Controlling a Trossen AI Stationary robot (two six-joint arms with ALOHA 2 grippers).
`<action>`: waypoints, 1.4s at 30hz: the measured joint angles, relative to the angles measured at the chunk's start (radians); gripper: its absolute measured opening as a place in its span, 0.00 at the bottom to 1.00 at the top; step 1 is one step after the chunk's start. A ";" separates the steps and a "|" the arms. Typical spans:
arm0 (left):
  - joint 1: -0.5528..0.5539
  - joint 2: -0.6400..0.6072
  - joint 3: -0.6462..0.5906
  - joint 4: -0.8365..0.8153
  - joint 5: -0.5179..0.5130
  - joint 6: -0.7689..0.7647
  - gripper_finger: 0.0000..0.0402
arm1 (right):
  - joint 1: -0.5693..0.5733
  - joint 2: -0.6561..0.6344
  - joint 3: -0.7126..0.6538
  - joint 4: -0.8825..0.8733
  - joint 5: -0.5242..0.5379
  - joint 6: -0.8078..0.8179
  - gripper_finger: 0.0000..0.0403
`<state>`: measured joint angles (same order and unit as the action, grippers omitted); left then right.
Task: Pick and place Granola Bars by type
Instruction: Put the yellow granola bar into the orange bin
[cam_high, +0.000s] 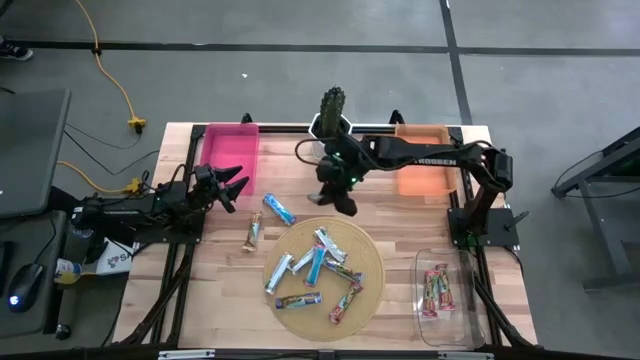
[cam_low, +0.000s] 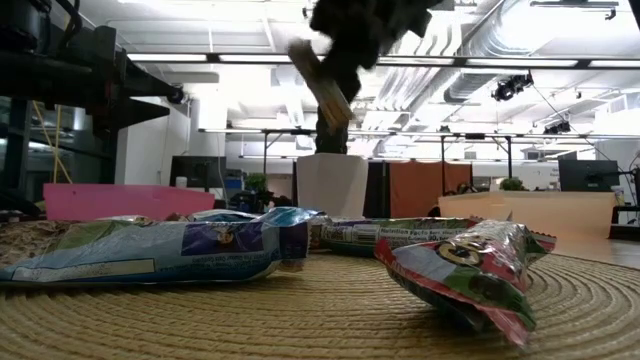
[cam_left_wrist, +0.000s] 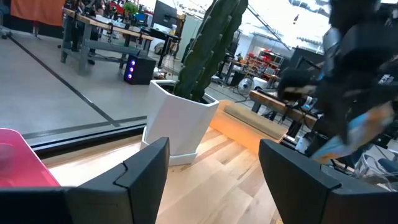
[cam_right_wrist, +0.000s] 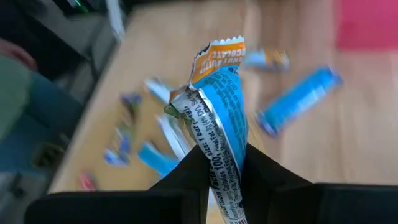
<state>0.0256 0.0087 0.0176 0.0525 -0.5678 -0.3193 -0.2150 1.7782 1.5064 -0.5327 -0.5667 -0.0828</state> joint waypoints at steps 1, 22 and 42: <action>0.000 0.000 0.000 0.000 0.000 0.000 0.61 | 0.005 0.000 0.008 0.026 -0.014 0.024 0.14; 0.000 0.000 0.000 0.000 0.000 0.000 0.61 | 0.094 0.000 0.017 0.335 0.124 0.256 0.14; 0.000 0.000 0.000 0.000 0.000 0.000 0.61 | 0.091 -0.091 0.016 -0.189 0.441 0.351 0.14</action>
<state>0.0254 0.0088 0.0176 0.0525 -0.5678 -0.3191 -0.1242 1.6872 1.5227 -0.7222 -0.1261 0.2681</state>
